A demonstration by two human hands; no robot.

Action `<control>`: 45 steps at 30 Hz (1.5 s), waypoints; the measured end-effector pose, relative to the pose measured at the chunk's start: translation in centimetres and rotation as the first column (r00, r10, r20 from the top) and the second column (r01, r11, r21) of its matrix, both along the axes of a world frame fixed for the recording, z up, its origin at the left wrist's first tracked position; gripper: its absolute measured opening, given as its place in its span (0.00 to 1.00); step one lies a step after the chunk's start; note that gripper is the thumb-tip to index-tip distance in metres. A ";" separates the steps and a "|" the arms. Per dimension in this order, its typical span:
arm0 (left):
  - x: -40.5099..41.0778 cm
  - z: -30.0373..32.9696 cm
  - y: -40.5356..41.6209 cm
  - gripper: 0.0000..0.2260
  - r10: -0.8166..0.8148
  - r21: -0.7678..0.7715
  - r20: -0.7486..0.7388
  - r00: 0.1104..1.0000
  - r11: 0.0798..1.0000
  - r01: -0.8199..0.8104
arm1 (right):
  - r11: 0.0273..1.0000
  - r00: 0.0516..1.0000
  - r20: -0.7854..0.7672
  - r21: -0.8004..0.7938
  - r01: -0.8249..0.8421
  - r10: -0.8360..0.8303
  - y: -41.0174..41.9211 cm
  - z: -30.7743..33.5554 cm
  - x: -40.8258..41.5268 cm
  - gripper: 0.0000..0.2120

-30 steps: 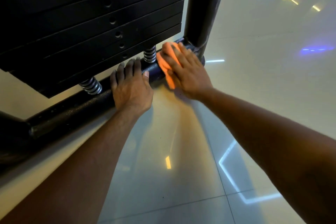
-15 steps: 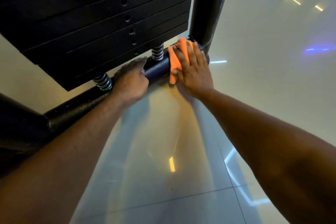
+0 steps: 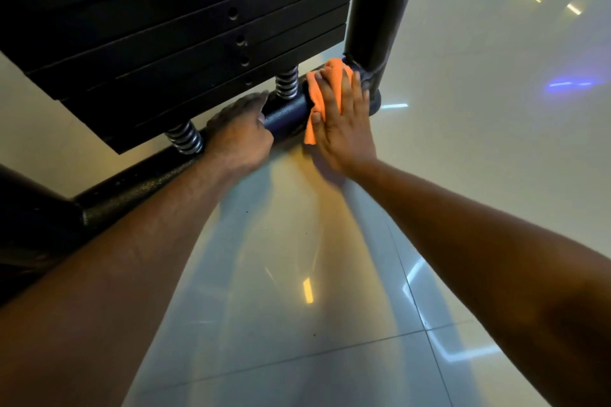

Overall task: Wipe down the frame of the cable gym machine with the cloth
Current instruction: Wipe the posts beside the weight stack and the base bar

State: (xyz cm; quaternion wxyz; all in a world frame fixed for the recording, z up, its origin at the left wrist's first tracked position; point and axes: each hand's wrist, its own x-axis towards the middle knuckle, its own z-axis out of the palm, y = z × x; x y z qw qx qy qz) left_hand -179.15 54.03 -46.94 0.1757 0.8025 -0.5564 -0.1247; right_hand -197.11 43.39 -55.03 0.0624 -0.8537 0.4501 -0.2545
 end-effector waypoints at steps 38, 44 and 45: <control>1.5 1.1 1.1 0.26 -0.040 0.040 -0.186 0.982 0.998 0.048 | 0.999 0.999 0.010 0.018 -0.033 0.033 5.4 -1.7 2.6 0.38; 0.4 -0.1 0.9 0.26 0.005 -0.082 -0.084 0.996 0.997 -0.012 | 0.998 0.976 -0.216 -0.058 -0.018 0.005 -1.0 1.5 -2.6 0.34; 0.3 -0.3 1.0 0.26 0.007 -0.106 -0.048 0.999 0.994 -0.012 | 0.999 0.976 -0.217 -0.047 0.013 -0.023 -1.5 2.0 -2.6 0.34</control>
